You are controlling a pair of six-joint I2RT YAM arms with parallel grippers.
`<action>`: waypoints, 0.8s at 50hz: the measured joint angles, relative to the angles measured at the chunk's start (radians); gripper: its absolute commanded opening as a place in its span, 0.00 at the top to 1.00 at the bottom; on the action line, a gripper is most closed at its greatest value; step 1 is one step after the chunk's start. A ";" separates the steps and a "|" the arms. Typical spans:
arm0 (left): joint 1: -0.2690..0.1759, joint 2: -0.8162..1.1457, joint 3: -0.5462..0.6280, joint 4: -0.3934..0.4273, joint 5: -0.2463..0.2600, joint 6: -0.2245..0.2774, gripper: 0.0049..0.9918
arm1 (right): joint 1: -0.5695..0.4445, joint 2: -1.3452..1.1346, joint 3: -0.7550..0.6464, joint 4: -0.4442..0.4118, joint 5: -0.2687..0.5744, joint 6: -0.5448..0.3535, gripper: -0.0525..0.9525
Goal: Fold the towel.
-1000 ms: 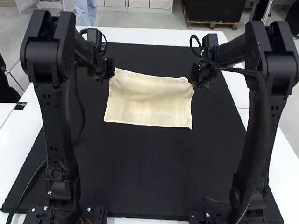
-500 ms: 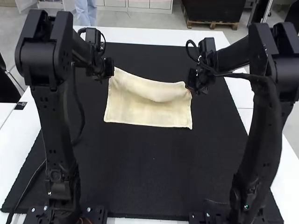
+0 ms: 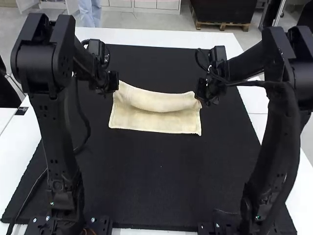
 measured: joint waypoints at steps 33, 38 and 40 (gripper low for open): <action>0.000 -0.033 -0.067 0.023 0.000 0.016 0.98 | 0.002 -0.089 -0.146 0.051 0.021 0.000 0.95; -0.001 -0.043 -0.075 0.024 0.000 0.016 0.98 | 0.010 -0.116 -0.161 0.050 0.021 0.000 0.95; -0.001 -0.046 -0.075 0.026 0.000 0.016 0.98 | 0.014 -0.132 -0.165 0.051 0.021 0.001 0.95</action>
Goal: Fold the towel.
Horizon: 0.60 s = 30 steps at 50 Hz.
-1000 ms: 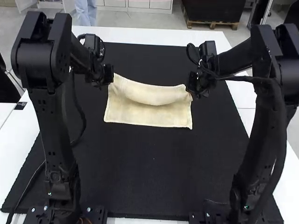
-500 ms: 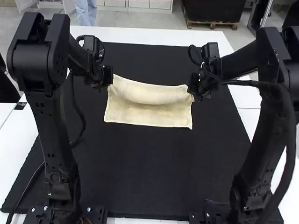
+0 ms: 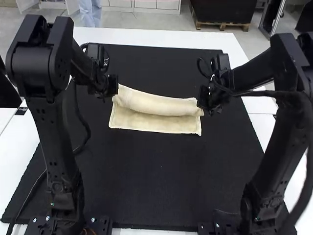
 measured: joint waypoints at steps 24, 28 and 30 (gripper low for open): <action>0.000 -0.011 -0.001 -0.009 0.000 0.018 0.98 | 0.042 -0.089 -0.062 -0.001 0.008 0.021 0.95; 0.000 -0.019 -0.017 -0.008 0.000 0.020 0.98 | 0.043 -0.098 -0.071 0.000 0.008 0.025 0.95; 0.000 -0.028 -0.028 -0.009 0.000 0.022 0.98 | 0.043 -0.104 -0.078 0.001 0.008 0.026 0.95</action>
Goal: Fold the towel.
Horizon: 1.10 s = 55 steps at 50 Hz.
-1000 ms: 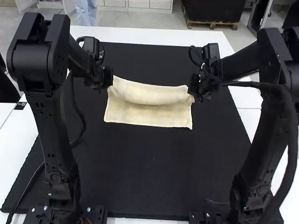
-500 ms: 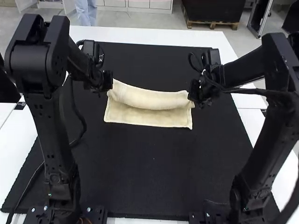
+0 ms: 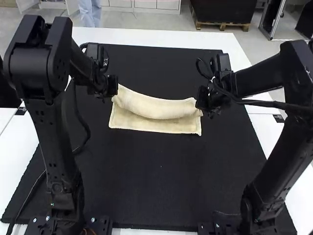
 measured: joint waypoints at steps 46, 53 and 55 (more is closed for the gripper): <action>0.000 -0.050 -0.106 0.094 0.000 0.014 0.98 | -0.001 -0.060 -0.142 0.092 0.014 0.023 0.95; -0.010 -0.050 -0.106 0.105 0.000 0.014 0.98 | -0.001 -0.059 -0.145 0.124 0.026 0.024 0.95; -0.013 -0.050 -0.106 0.108 0.000 0.014 0.98 | -0.001 -0.060 -0.149 0.136 0.029 0.024 0.95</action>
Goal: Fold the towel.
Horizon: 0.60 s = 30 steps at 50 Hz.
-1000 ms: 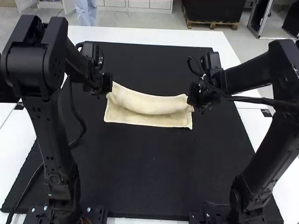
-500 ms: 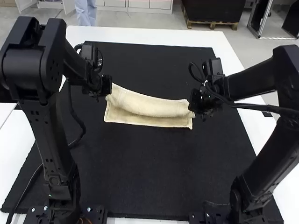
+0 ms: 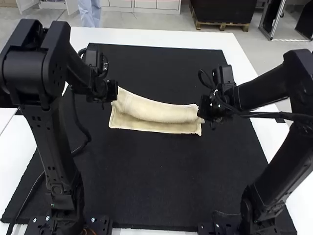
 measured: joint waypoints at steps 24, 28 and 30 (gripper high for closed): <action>-0.008 0.011 -0.014 0.053 0.000 -0.004 0.98 | -0.010 0.051 -0.022 0.065 0.021 0.001 0.95; -0.008 0.032 -0.016 0.060 0.000 -0.004 0.98 | -0.017 0.058 -0.022 0.077 0.021 0.001 0.95; -0.008 0.045 -0.016 0.064 0.000 -0.004 0.98 | -0.018 0.058 -0.022 0.082 0.022 0.001 0.95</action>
